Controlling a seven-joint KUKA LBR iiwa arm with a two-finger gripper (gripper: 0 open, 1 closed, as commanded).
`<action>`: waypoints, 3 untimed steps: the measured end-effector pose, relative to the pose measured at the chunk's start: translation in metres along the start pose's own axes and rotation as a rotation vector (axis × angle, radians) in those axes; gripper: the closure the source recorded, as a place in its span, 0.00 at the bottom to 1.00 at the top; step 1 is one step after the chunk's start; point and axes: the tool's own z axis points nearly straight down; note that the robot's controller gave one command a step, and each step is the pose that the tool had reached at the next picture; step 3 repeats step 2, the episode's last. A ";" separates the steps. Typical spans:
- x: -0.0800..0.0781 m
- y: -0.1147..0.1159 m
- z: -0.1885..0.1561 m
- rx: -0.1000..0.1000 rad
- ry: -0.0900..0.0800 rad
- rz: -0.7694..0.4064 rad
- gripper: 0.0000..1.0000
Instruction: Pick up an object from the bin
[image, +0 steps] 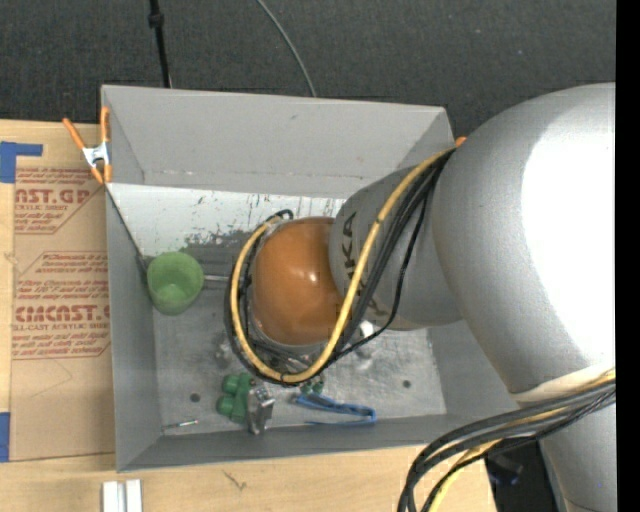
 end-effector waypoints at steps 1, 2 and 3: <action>0.000 -0.002 -0.001 -0.001 -0.001 0.005 1.00; -0.028 -0.047 -0.149 0.003 -0.005 -0.112 1.00; -0.028 -0.047 -0.149 0.003 -0.005 -0.112 1.00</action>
Offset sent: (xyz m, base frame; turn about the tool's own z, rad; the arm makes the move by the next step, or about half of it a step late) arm 0.0000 0.0000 0.0000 0.0000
